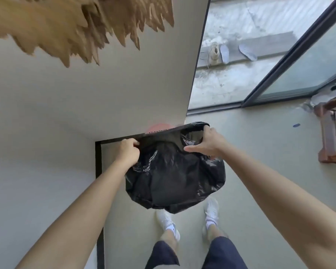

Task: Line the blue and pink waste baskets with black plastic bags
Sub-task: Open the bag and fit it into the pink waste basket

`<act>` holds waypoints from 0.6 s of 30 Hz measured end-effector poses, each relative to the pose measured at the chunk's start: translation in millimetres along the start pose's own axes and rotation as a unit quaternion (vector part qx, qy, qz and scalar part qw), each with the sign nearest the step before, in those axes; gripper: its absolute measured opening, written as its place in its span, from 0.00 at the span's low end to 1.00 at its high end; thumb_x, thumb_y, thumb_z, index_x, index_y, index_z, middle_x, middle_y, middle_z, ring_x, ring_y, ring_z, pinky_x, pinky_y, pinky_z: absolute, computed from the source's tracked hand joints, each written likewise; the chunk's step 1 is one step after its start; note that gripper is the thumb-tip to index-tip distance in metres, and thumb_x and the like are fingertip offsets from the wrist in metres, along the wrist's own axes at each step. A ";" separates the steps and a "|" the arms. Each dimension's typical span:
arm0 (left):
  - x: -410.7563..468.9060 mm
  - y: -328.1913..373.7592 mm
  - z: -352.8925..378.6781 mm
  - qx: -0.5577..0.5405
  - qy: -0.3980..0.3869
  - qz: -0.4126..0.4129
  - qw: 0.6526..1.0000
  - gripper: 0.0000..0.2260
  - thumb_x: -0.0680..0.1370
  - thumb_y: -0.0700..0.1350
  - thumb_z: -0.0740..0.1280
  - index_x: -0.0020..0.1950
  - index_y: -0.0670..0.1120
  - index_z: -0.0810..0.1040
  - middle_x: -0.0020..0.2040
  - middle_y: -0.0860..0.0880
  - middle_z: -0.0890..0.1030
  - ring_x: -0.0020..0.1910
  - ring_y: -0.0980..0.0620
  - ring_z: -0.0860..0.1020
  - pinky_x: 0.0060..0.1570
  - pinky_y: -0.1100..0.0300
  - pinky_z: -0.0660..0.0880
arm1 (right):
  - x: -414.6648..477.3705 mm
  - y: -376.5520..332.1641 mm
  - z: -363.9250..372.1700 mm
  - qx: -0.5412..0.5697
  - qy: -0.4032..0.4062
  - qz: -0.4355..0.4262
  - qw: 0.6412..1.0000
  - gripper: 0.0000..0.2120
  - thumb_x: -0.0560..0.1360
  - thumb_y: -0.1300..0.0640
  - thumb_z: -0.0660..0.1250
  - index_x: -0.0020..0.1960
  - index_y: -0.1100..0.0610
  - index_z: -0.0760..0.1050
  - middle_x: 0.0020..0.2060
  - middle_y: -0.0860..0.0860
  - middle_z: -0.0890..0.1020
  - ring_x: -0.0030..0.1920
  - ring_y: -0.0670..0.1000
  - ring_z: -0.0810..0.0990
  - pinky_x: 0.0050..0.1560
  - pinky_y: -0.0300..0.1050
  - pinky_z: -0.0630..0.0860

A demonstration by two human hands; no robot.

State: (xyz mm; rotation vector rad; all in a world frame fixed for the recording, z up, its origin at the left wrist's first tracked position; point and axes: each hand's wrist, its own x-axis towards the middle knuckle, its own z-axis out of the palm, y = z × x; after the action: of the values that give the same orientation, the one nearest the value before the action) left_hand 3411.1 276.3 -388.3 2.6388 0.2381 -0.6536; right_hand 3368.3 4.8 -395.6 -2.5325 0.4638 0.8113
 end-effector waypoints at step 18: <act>173.4 -30.9 193.7 -0.187 0.248 0.045 0.950 0.36 0.72 0.31 0.60 0.78 0.41 0.49 0.73 0.42 0.61 0.67 0.45 0.71 0.54 0.82 0.59 | 234.5 16.1 108.7 0.138 0.262 -0.194 0.935 0.44 0.68 0.69 0.61 0.79 0.53 0.46 0.60 0.58 0.69 0.43 0.62 0.74 0.40 0.52 0.70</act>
State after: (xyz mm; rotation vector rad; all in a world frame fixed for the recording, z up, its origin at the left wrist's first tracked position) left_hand 3475.7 232.7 -638.3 2.3768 0.3421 0.0962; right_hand 3492.0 3.6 -623.1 -2.4299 0.2007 -0.0801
